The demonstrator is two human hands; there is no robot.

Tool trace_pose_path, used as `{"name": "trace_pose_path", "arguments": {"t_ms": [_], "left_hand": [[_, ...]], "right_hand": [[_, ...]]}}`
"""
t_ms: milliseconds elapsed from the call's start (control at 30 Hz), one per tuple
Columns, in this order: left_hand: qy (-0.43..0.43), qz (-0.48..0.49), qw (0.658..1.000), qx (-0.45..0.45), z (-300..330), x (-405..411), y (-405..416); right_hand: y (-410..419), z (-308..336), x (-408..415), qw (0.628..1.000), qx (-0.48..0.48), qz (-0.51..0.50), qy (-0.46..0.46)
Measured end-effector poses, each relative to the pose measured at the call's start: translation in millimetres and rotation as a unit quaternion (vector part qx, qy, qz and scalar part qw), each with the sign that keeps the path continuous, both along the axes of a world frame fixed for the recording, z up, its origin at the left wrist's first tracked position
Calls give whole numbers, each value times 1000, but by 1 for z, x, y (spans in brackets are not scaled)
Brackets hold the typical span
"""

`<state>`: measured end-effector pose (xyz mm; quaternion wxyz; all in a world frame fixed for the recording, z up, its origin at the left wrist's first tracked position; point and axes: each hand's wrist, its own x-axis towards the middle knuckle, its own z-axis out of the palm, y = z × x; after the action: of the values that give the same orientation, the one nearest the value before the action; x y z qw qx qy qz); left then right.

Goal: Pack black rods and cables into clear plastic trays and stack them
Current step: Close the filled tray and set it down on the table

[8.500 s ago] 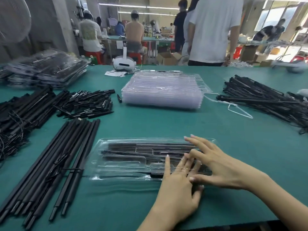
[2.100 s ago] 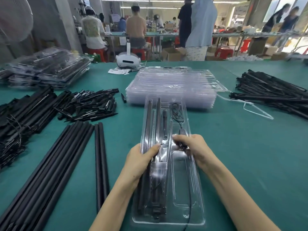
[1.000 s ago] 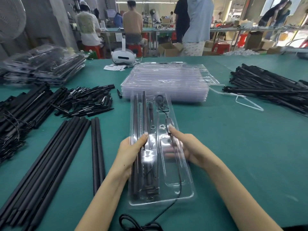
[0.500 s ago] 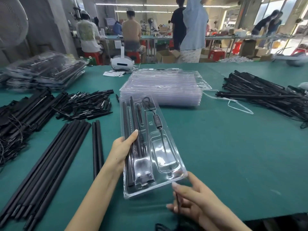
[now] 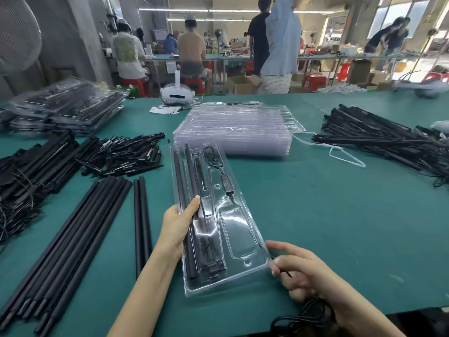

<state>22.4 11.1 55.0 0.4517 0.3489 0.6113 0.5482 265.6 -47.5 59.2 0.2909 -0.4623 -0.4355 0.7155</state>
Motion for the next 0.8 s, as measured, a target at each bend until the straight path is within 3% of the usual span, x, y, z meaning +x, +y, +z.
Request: {"name": "trace_pose_path", "arguments": {"t_ms": [167,400,633,800], "left_hand": [[-7,9,1000,7,-1,3,1],[-17,17,1000,11,-2,3,-5],[-102,16,994,26,0,3,-9],[-90,16,996,20,-2,1,-9]], "right_hand": [[4,10,-11,989,51,104,-88],[1,11,-32,982,106,57,-148],[-15,10,-35,998,-43,38,1],[-11,7,-36,999,12,-12,-30]]}}
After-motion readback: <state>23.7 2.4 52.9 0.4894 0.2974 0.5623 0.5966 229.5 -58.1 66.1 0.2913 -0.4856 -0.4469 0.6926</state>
